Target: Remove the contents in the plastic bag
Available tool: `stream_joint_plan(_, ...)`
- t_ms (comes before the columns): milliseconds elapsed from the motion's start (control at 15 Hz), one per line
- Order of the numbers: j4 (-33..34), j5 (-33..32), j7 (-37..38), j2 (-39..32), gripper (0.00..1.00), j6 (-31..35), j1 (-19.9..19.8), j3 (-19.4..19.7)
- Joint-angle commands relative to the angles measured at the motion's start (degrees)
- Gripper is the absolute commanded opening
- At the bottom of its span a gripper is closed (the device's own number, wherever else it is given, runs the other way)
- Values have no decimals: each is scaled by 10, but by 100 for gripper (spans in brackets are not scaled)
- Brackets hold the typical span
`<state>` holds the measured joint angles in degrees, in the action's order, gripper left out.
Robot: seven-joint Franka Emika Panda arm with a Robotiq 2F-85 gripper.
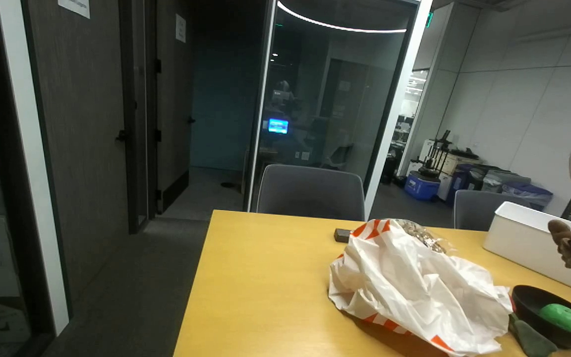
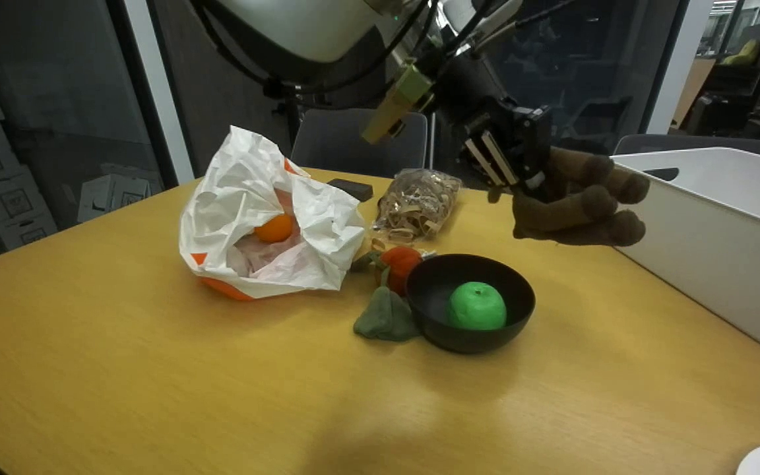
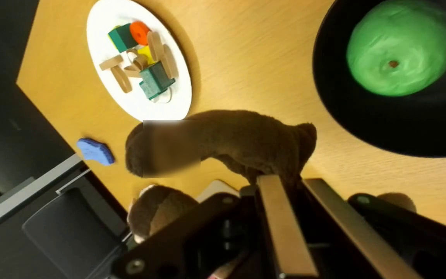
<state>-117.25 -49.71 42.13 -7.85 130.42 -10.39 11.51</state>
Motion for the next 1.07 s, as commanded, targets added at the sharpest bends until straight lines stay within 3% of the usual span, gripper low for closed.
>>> stream_joint_plan(0,50,-97,118,-45,35,11,7,20)
stream_joint_plan(133,62,-120,158,-58,42,8,6,20)
stream_joint_plan(267,68,-132,187,-65,58,13,6,17)
stream_joint_plan(600,39,-19,123,-42,95,105,3,-19)
stream_joint_plan(667,28,6,100,-33,100,116,11,-29)
stream_joint_plan(1000,-25,163,-23,-2,100,149,50,-76)
